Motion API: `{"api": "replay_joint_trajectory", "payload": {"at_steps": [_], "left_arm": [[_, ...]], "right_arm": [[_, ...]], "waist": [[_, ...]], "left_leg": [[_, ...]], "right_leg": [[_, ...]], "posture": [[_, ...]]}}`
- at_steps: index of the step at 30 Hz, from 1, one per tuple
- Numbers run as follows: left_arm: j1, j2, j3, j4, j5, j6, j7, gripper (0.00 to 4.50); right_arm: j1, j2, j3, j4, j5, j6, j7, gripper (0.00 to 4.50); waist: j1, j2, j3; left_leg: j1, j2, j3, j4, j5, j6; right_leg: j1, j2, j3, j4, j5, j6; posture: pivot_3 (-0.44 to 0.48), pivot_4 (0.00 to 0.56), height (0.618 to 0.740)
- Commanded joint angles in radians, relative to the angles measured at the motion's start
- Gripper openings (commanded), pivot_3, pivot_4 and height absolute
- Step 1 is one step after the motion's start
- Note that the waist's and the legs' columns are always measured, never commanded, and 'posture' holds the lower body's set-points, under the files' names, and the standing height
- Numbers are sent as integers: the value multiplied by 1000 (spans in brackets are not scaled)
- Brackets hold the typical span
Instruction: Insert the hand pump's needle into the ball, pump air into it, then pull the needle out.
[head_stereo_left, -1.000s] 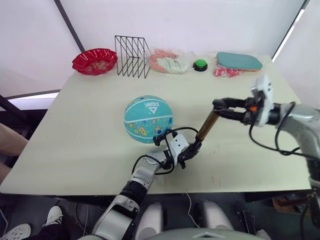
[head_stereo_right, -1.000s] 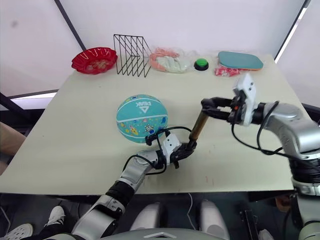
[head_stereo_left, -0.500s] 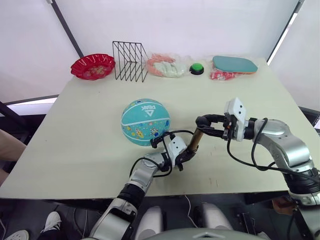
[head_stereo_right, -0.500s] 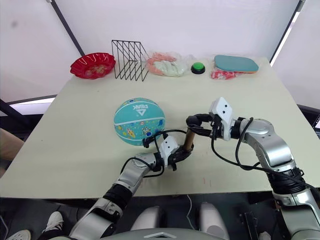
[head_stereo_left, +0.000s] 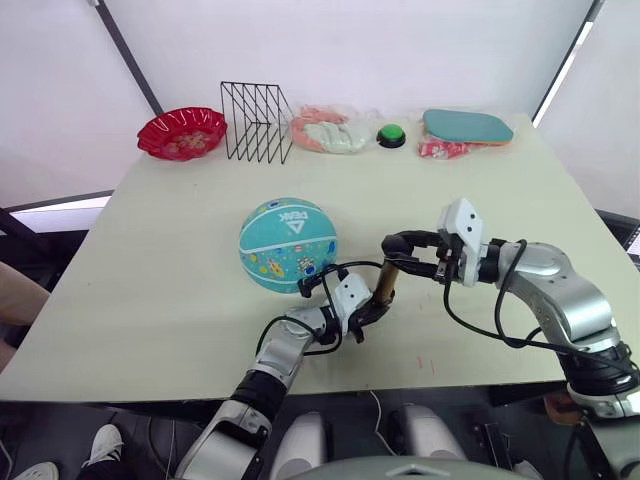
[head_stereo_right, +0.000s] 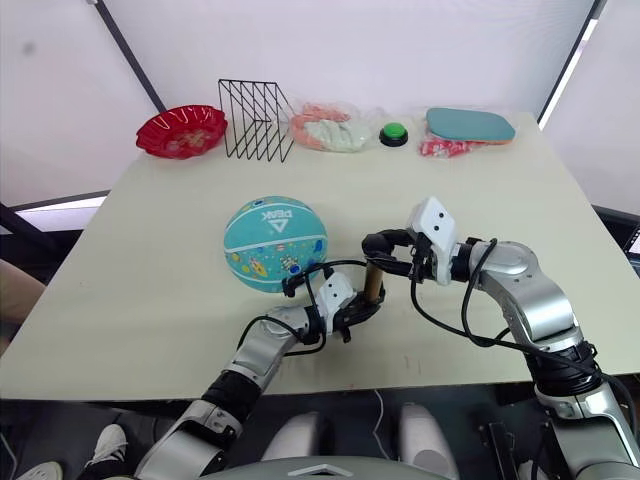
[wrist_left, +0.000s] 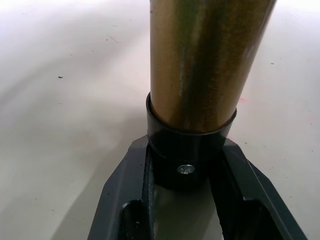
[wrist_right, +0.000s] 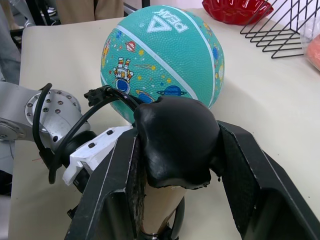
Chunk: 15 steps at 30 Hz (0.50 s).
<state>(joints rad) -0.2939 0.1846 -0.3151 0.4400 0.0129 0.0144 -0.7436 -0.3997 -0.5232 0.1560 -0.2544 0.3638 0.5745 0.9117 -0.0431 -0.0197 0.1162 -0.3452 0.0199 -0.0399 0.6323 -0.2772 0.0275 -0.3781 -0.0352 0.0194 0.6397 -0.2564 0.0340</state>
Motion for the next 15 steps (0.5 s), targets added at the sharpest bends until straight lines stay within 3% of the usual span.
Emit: {"api": "replay_joint_trajectory", "payload": {"at_steps": [1, 15], "left_arm": [[43, 42, 17, 10, -10, 72, -23, 1042], [18, 55, 13, -157, -50, 199, -45, 1042]], "right_arm": [[37, 0, 100, 43, 3, 89, 33, 1583], [-8, 12, 112, -13, 20, 161, 19, 1582]], "waist": [[0, 0, 3], [1, 3, 17]], "left_leg": [[0, 1, 0, 0, 0, 0], [-2, 2, -3, -3, -3, -5]], "right_leg": [[0, 0, 0, 0, 0, 0], [-2, 2, -2, 0, -3, -7]], "posture": [[0, 150, 740], [0, 150, 740]]}}
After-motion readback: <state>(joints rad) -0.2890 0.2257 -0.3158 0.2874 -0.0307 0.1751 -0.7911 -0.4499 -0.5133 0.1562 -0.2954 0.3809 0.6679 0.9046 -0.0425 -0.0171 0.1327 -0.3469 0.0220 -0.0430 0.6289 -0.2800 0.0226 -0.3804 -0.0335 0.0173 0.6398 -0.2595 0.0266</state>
